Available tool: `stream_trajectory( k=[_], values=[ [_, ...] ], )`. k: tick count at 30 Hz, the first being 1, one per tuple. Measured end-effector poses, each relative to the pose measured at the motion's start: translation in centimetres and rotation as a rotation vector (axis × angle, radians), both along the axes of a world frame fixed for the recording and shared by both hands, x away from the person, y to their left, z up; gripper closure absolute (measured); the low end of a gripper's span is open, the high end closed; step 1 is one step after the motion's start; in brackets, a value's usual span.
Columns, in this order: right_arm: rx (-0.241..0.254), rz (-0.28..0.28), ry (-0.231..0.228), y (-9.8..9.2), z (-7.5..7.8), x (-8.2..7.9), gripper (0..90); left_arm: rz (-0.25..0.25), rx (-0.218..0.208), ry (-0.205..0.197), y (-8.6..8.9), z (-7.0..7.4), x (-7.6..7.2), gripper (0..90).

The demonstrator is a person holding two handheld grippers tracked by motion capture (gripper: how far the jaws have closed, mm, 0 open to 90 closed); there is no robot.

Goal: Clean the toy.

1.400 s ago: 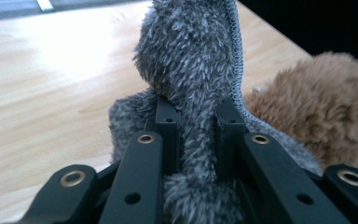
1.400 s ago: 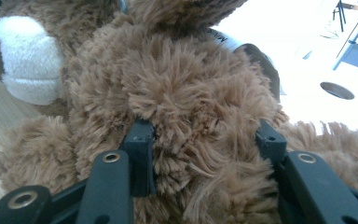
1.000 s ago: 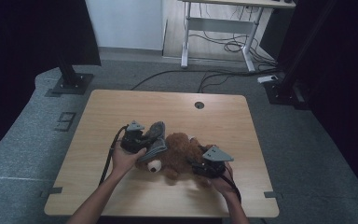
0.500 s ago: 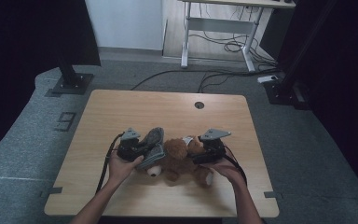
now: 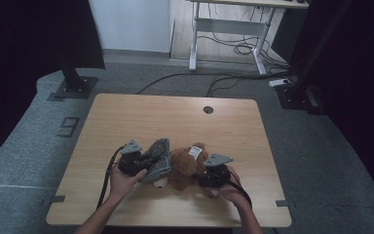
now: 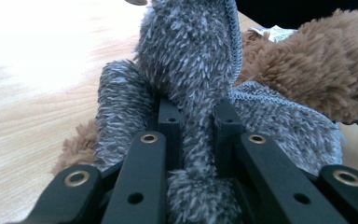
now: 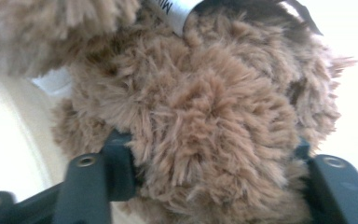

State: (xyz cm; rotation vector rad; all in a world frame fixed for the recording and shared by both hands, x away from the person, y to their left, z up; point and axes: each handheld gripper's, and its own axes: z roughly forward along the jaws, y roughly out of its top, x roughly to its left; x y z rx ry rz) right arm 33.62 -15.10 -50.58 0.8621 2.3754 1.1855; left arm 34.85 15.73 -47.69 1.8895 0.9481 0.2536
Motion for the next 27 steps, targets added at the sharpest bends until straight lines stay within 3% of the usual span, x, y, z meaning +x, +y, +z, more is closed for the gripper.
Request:
stream_trajectory(
  k=[5,10,13,16,20,23,27],
  values=[
    [-0.021,-0.075,-0.078,0.5,-0.1,0.3,51.1,0.024,0.018,-0.024,-0.6,0.3,0.8,77.4],
    [-0.020,-0.132,-0.125,0.7,-0.3,1.2,53.3,0.053,0.034,-0.053,-1.2,0.5,1.9,77.2],
    [-0.019,-0.161,-0.144,0.8,-0.3,1.6,54.1,0.066,0.027,-0.048,-1.5,0.7,3.0,77.2],
    [-0.047,-0.216,-0.206,1.2,-0.5,2.5,55.5,0.071,0.023,-0.033,-1.8,0.8,4.1,77.0],
    [-0.057,-0.226,-0.238,1.2,-0.7,2.9,55.6,0.068,0.004,-0.014,-1.7,1.1,4.6,76.8],
    [-0.053,-0.209,-0.268,1.1,-0.8,2.0,55.8,0.058,-0.046,-0.005,-1.4,2.2,4.3,76.6],
    [-0.031,-0.203,-0.278,1.0,-1.1,1.0,55.3,0.010,-0.062,-0.036,-2.7,4.3,3.8,76.2]
  ],
)
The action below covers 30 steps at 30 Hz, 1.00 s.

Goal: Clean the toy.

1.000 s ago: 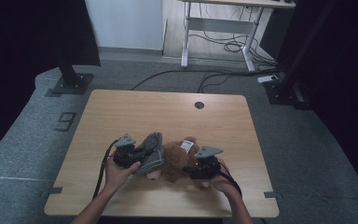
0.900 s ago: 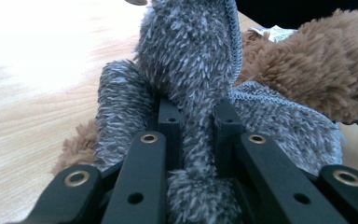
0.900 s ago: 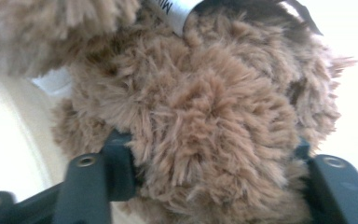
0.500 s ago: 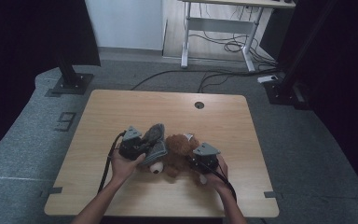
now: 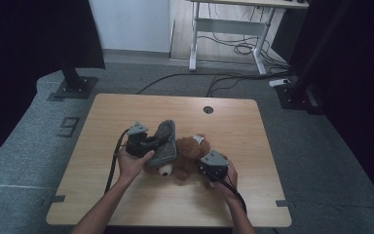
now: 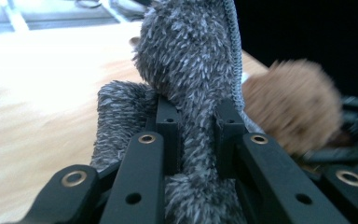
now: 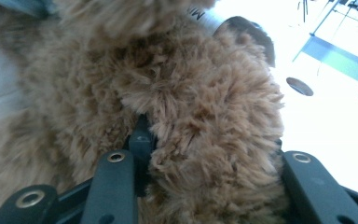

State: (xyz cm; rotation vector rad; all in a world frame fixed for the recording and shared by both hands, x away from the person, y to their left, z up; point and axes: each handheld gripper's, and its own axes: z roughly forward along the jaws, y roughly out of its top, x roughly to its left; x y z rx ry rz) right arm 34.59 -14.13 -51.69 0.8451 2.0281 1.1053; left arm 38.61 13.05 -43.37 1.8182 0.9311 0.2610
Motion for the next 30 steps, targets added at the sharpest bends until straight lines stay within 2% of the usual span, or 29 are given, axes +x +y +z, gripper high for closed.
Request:
stream_trajectory(
  k=[3,6,8,10,15,16,19,23,27,30],
  values=[
    [0.001,0.022,-0.007,0.0,-0.1,-1.2,53.3,-0.049,0.003,-0.015,-2.2,1.3,-0.2,75.8],
    [0.007,0.033,-0.005,0.0,-0.1,-1.7,52.8,-0.086,0.019,-0.015,-4.7,1.8,-0.2,75.6],
    [0.005,0.042,-0.010,-0.2,-0.3,-2.2,52.4,-0.103,0.028,0.015,-5.7,1.5,0.1,75.3],
    [-0.002,0.053,-0.016,-0.4,-0.4,-2.7,52.0,-0.114,0.020,0.052,-6.0,0.9,0.5,75.2],
    [-0.021,0.094,-0.033,-1.0,-0.8,-3.6,49.8,-0.142,-0.004,0.184,-4.6,-1.1,1.3,75.0],
    [-0.036,0.106,-0.035,-1.1,-0.8,-4.0,45.3,-0.139,-0.007,0.197,-4.1,-1.6,1.3,75.3],
    [-0.039,0.113,-0.033,-1.1,-0.7,-4.2,42.9,-0.127,-0.024,0.214,-2.5,-2.7,0.9,75.5],
    [-0.012,0.130,-0.001,-1.3,-0.2,-4.4,38.4,-0.111,-0.044,0.206,-0.6,-3.4,0.1,75.6],
    [-0.021,0.138,-0.003,-1.1,-0.1,-4.7,40.7,-0.073,0.016,0.147,0.7,-2.8,-0.7,75.6],
    [-0.017,0.142,-0.001,-1.2,-0.2,-4.8,40.7,-0.047,0.036,0.126,1.8,-2.5,-1.1,75.6]
  ],
)
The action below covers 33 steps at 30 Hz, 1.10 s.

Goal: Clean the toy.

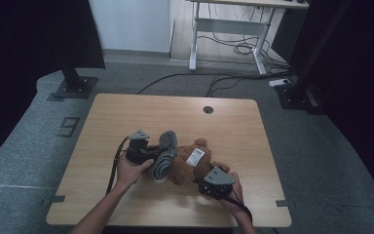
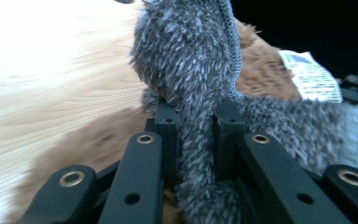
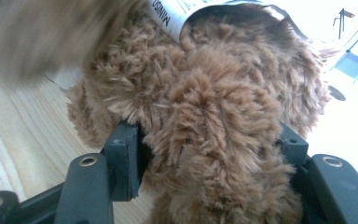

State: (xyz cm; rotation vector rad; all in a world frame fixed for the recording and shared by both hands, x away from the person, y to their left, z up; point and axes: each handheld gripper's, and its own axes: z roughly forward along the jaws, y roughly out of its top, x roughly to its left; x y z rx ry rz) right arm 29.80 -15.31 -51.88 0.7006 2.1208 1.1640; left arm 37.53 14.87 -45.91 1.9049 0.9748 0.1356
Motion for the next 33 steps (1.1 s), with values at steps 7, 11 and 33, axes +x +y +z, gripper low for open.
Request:
stream_trajectory(
  k=[7,11,33],
  values=[
    [0.005,0.000,0.004,-0.1,-0.1,-0.1,40.9,0.068,0.018,-0.028,3.0,0.1,-0.6,75.4],
    [0.006,-0.007,0.009,-0.1,-0.1,-0.1,41.1,0.103,0.001,-0.028,4.8,-0.4,-1.2,75.3],
    [0.020,-0.027,0.011,-0.1,-0.4,0.3,44.4,-0.021,0.077,-0.114,-4.3,3.7,-0.3,76.3]
  ],
)
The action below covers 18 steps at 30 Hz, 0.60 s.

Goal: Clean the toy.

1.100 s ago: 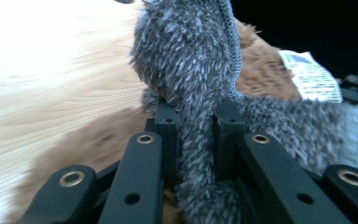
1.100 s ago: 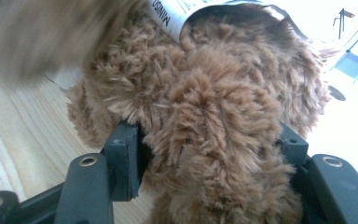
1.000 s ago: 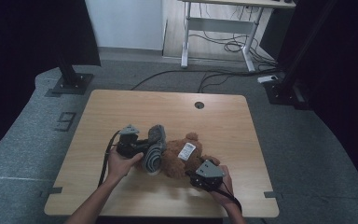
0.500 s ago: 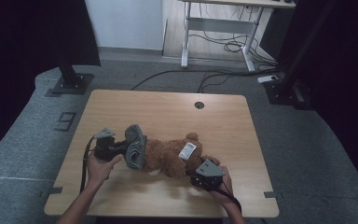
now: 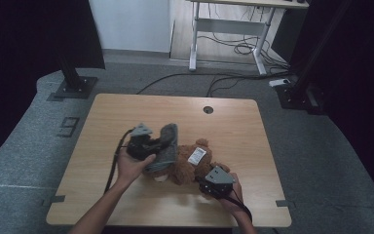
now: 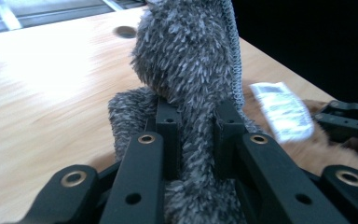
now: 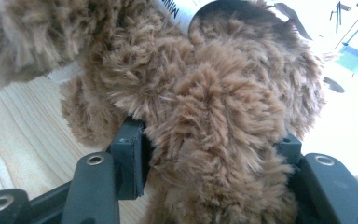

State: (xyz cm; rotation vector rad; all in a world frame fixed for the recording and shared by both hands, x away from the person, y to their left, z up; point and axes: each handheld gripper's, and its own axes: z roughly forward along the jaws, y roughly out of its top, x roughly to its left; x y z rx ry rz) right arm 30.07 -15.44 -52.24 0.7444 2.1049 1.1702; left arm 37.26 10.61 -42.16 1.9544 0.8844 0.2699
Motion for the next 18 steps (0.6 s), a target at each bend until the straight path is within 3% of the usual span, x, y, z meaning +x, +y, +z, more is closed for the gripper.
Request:
stream_trajectory(
  k=[4,8,10,18],
  values=[
    [-0.001,0.001,-0.005,0.0,-0.1,-0.1,44.6,-0.060,0.034,0.010,-4.1,0.0,0.5,76.3],
    [-0.007,0.001,-0.006,0.0,-0.1,-0.1,44.9,-0.095,0.070,0.023,-6.6,-0.7,0.5,76.3],
    [-0.009,-0.001,0.001,0.0,-0.2,-0.1,45.1,-0.093,0.075,0.025,-6.6,-1.2,0.4,76.3],
    [-0.019,-0.013,0.013,0.2,-0.2,0.0,45.9,-0.067,0.034,0.057,-3.7,-2.4,0.3,76.4]
  ],
)
